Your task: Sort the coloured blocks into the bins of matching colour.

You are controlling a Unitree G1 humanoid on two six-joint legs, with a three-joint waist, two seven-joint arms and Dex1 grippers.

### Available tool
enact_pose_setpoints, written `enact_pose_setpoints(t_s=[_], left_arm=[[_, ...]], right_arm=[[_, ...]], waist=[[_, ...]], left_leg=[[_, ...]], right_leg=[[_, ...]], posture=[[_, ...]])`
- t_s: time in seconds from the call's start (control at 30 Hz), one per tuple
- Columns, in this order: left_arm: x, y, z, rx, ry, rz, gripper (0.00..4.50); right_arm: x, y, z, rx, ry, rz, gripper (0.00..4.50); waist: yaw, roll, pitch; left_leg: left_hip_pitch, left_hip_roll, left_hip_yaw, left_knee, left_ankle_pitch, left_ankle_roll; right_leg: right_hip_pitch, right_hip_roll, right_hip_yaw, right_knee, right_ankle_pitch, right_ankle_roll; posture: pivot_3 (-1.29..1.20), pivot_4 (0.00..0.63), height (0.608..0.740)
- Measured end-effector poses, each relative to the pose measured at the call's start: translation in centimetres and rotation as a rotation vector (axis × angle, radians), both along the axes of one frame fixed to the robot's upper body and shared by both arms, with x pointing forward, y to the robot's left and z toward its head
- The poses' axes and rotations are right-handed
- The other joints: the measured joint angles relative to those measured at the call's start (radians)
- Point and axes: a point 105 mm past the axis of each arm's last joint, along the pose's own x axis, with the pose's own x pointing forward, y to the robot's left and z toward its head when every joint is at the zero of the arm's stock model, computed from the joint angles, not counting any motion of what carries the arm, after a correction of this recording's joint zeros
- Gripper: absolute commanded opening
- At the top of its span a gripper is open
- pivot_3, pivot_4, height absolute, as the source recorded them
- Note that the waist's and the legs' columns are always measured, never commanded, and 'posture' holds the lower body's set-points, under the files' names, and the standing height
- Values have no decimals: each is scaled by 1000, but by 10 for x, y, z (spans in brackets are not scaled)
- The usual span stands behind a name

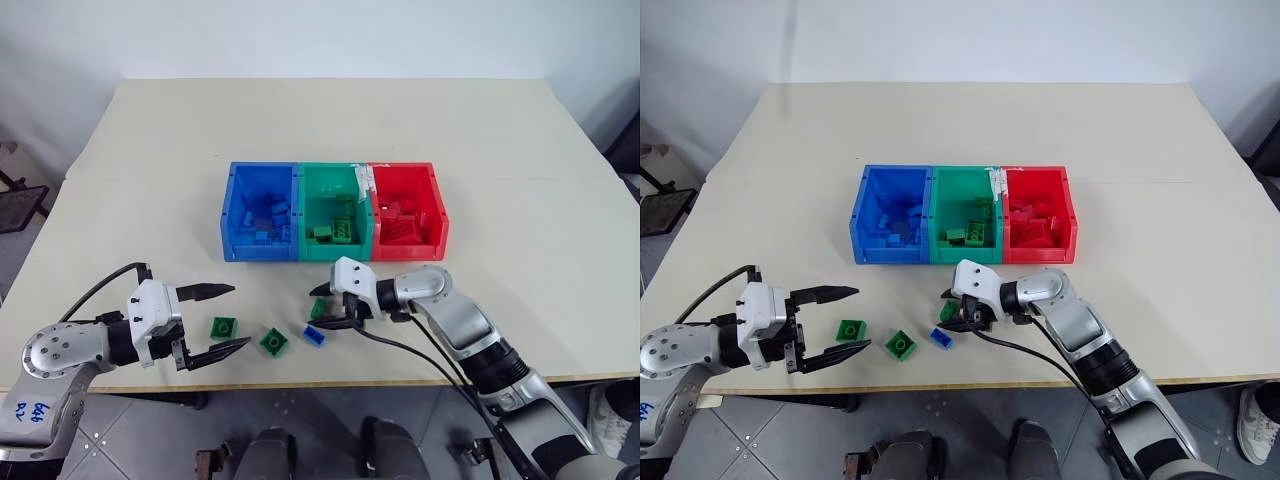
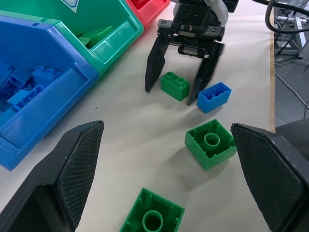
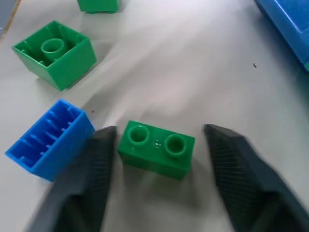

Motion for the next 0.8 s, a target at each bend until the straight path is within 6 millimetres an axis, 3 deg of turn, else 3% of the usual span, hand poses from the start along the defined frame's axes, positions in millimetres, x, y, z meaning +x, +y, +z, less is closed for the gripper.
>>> enact_pose_setpoints(t_s=[0.03,0.17,0.3,0.4,0.5,0.67,0.8], left_arm=[[0,0,0,0,-2,-2,4500],[2,0,3,-6,-16,1,4500],[14,-3,18,-152,-36,61,4500],[21,0,28,-198,-56,108,4500],[24,3,30,-209,-70,146,4500],[29,8,31,-224,-93,207,4500],[30,10,32,-228,-98,226,4500]], right_arm=[[0,0,0,2,-2,5,1602],[-3,-2,5,49,33,38,1518],[3,-7,46,213,7,29,1518],[18,-10,91,319,-73,-25,1518],[44,-16,122,385,-152,-131,1518],[87,-29,133,366,-286,-302,1518],[96,-29,126,366,-275,-321,2907]], waist=[[0,0,0],[1,0,0],[4,0,0],[1,0,0],[-11,0,0],[-23,0,0],[-29,0,0]], left_leg=[[0,0,0,0,0,0],[0,0,0,0,0,0],[0,0,0,1,0,0],[0,0,-1,0,0,0],[0,0,0,-1,0,0],[0,0,-1,-2,0,0],[0,0,0,-2,0,0]], right_leg=[[0,0,0,0,0,0],[0,0,0,0,0,0],[0,0,0,0,0,0],[0,0,0,1,0,0],[0,0,0,1,0,0],[-1,0,0,1,0,0],[-1,0,-1,1,0,0]], posture=[[0,150,740],[0,150,740],[0,150,740],[0,150,740],[0,150,740],[0,150,740],[0,150,740]])
